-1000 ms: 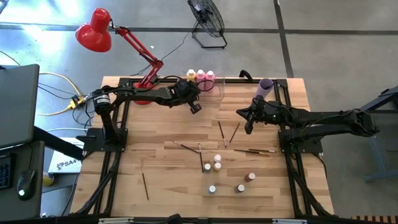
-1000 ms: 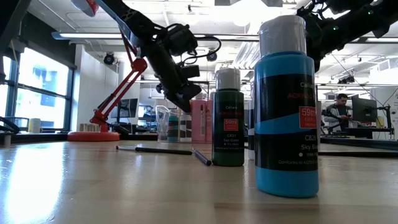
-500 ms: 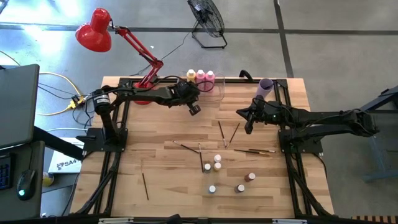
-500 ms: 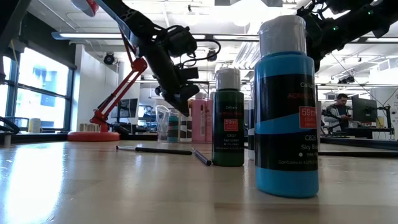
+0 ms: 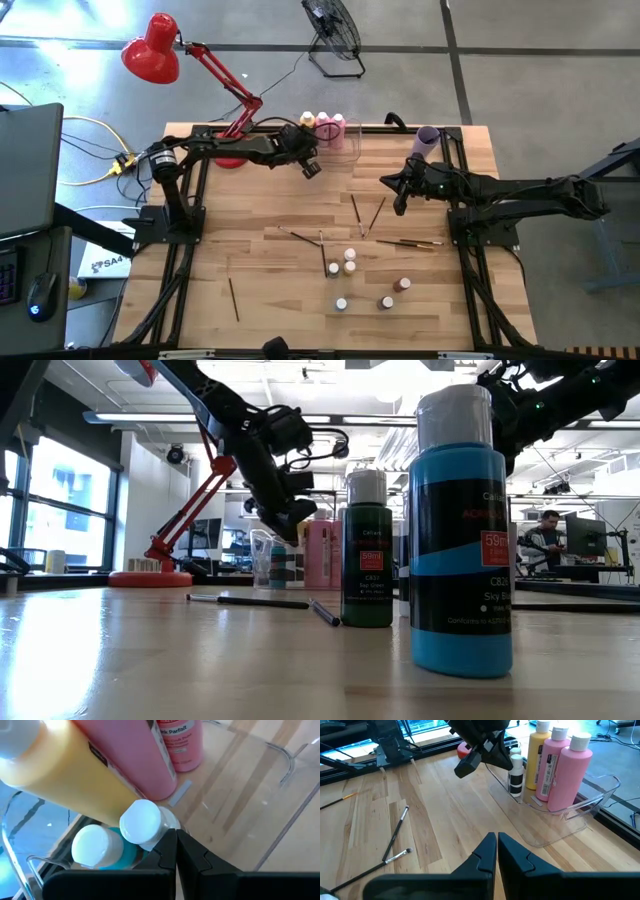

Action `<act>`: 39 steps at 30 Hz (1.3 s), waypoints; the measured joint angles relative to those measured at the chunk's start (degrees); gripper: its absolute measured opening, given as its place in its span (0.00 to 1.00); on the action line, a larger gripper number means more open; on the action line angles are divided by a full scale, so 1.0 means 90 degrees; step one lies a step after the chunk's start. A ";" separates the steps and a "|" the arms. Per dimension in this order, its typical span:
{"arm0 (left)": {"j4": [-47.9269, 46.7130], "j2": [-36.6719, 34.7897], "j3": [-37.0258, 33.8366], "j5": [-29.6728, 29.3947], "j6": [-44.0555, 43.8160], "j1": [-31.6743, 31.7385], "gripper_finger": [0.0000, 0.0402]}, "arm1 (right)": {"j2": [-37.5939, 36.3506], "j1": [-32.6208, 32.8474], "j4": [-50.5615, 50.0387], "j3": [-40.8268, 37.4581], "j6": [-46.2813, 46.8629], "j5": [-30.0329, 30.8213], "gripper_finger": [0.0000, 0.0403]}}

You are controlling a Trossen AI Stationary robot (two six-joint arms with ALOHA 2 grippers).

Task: Pick & Place Paint Supplies
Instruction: Put the small white paint bottle into the transparent bin

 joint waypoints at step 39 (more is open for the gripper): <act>0.0032 0.0010 -0.0005 -0.0102 -0.0163 -0.0007 0.00 | 0.0000 0.0001 0.0000 0.0000 0.0000 0.0002 0.02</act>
